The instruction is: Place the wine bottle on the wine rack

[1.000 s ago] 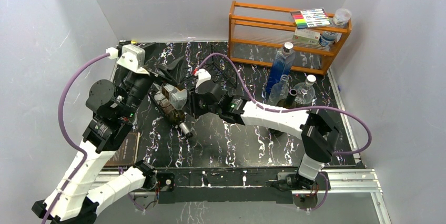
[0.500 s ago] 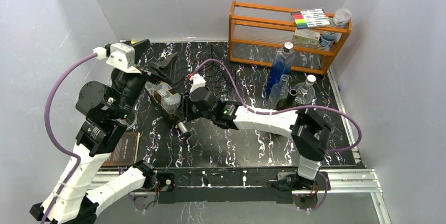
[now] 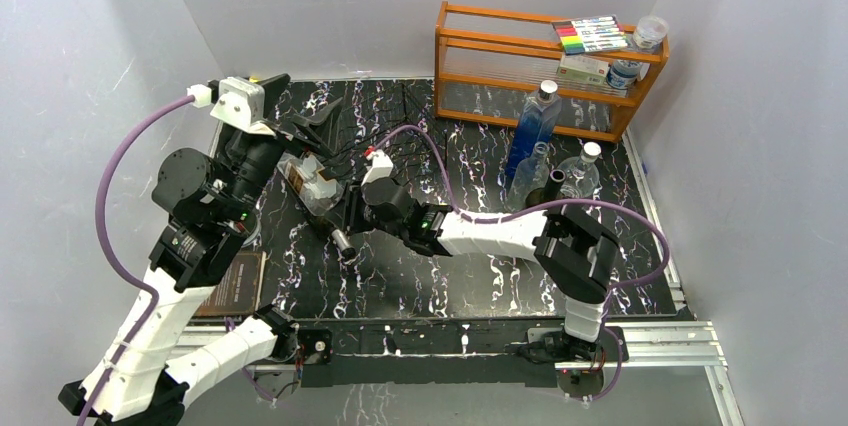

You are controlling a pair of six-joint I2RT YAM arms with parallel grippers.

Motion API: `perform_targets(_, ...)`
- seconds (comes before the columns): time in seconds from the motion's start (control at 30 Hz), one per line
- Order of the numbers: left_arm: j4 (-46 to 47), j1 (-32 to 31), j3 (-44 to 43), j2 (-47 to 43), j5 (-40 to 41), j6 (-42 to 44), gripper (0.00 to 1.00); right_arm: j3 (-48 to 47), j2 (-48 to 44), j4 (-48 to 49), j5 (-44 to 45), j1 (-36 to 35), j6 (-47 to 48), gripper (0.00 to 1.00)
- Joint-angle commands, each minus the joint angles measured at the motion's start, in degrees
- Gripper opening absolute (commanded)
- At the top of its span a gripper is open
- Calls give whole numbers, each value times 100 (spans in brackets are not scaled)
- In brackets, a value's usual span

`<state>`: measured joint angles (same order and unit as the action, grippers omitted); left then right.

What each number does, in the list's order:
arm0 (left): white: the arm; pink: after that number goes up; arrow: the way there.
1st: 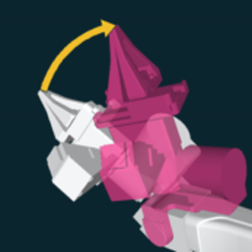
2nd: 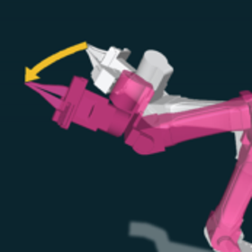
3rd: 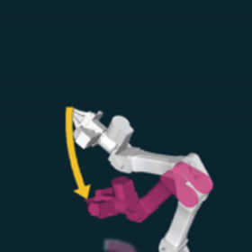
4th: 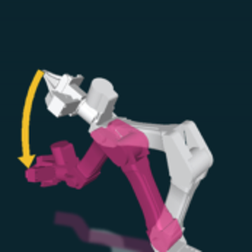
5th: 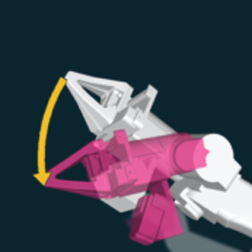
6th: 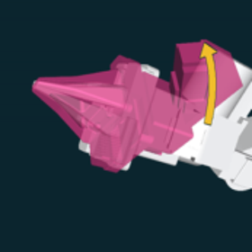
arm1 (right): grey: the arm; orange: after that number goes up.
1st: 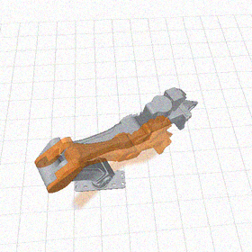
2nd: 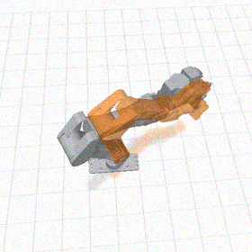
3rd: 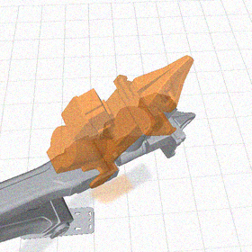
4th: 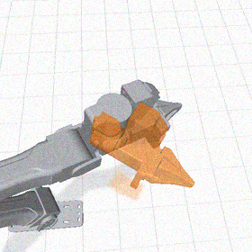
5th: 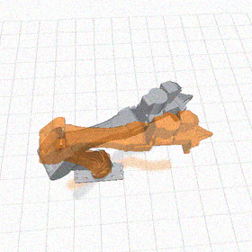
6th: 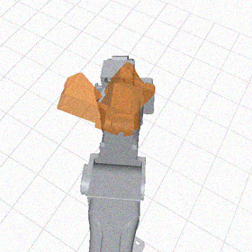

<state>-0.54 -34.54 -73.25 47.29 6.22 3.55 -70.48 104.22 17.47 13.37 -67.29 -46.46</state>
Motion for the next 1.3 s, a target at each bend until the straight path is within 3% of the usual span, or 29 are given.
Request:
perform_targets(0.0,97,35,-172,-7,2,-41,98,168,81,1136,373,45,-500,0)
perform_targets(0.17,98,28,-180,4,10,-35,98,172,343,1356,368,33,-894,0)
perform_targets(0.33,-32,36,-286,11,32,-59,98,-58,520,1231,329,32,-717,0)
perform_targets(0.4,-75,36,-315,2,37,-59,98,-111,522,1133,299,34,-686,13)
perform_targets(0.57,-78,29,-306,-36,65,-41,98,-79,305,1069,192,47,-542,62)
perform_targets(0.7,-207,33,-423,2,96,-50,98,-432,158,331,-59,149,-260,81)
perform_targets(1.0,-418,31,-630,93,66,-219,98,-391,-394,-161,-671,462,154,89)
perform_targets(1.27,-442,35,-653,88,34,-224,98,-729,-786,-1094,-786,478,818,88)
